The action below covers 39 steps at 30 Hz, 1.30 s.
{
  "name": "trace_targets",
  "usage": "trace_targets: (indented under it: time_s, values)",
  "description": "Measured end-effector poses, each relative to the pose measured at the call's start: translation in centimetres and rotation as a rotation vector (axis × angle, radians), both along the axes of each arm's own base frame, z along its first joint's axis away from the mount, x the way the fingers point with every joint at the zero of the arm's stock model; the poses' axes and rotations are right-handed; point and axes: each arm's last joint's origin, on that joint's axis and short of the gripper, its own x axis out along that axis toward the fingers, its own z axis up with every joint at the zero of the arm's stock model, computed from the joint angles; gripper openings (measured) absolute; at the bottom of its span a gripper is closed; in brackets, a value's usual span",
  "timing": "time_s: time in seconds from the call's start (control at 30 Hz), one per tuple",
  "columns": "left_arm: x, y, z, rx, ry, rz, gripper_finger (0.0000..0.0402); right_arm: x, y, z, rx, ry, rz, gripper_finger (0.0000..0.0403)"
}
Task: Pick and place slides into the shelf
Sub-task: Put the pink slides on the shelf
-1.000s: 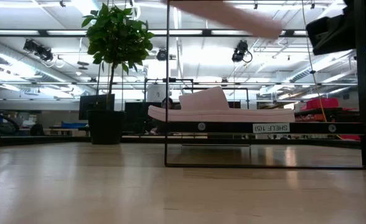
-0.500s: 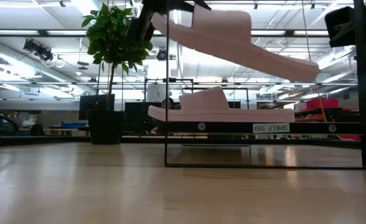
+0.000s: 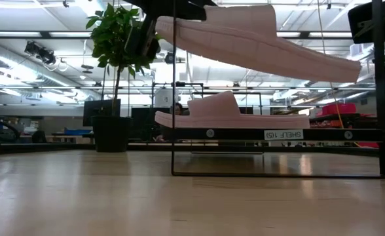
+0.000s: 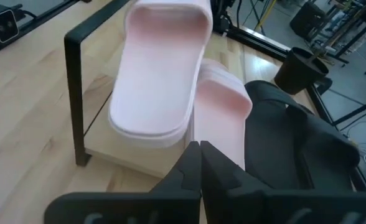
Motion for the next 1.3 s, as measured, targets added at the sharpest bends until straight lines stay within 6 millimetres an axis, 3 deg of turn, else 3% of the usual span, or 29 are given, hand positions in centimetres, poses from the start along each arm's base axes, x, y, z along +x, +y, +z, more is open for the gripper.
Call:
trace_targets:
  time_s: [0.23,1.07,1.3]
  values:
    - [-0.3,-0.3,-0.3,0.011,0.041,-0.016,0.0011,0.0,0.0,0.0,0.002,0.0,-0.001,0.0]
    - [0.6,-1.0,-4.9,0.054,0.231,-0.068,0.001,0.0,0.0,-0.1,0.02,0.009,-0.013,0.0]
    - [0.6,-1.0,-5.1,0.059,0.248,-0.071,0.0018,0.0,0.0,-0.1,0.026,0.01,-0.017,0.0]
